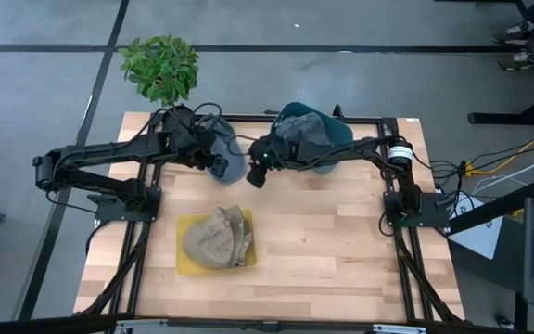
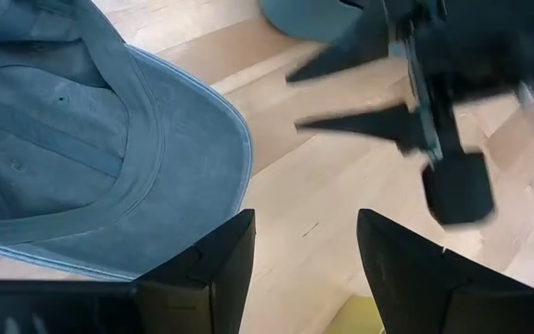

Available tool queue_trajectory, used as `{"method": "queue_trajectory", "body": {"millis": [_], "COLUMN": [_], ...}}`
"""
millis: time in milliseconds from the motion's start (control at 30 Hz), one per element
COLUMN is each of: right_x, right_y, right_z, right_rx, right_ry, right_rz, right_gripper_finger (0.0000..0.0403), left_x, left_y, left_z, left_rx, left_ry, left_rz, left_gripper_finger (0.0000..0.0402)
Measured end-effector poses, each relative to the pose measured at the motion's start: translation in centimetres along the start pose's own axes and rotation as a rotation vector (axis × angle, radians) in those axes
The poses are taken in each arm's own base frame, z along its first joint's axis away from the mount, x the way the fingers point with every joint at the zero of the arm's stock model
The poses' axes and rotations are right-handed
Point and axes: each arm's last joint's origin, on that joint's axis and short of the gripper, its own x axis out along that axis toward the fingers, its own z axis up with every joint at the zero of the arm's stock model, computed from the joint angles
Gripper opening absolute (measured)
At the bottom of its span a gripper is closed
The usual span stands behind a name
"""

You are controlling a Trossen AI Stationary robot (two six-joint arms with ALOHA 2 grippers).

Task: Pick & Place hat
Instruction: Put the gray cap into the blue bin

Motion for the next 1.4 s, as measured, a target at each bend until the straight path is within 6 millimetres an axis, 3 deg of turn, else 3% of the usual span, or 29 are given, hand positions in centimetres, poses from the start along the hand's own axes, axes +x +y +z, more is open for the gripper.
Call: {"method": "queue_trajectory", "body": {"millis": [200,367,600,900,1200,1400], "right_x": [-0.5,-0.7,-0.2,1.7,2.8,3.1], "right_y": [2.4,3.2,1.0,-3.3,-3.7,-3.8], "right_z": [0.0,-0.1,1.1,1.1,0.5,-1.1], "right_rx": [-0.213,-0.417,-0.371,-0.074,-0.030,-0.040], "right_ry": [-0.025,-0.056,-0.143,-0.153,-0.133,-0.003], "right_rz": [0.185,0.217,0.178,0.192,0.198,0.148], "right_gripper_finger": [0.0158,0.0158,0.0158,0.0158,0.0158,0.0158], "left_x": [0.0,0.0,0.0,-0.1,-0.1,-0.1], "left_y": [0.0,0.0,0.3,0.3,-0.2,-0.3], "left_z": [-0.1,-0.2,-0.7,-0.9,-1.4,-1.5], "left_rx": [0.022,0.037,0.036,0.043,0.069,0.072], "left_ry": [0.019,0.047,0.106,0.124,0.137,0.136], "left_rz": [-0.019,-0.026,-0.006,-0.001,-0.016,-0.018], "left_gripper_finger": [0.0184,0.0184,0.0184,0.0184,0.0184,0.0184]}}
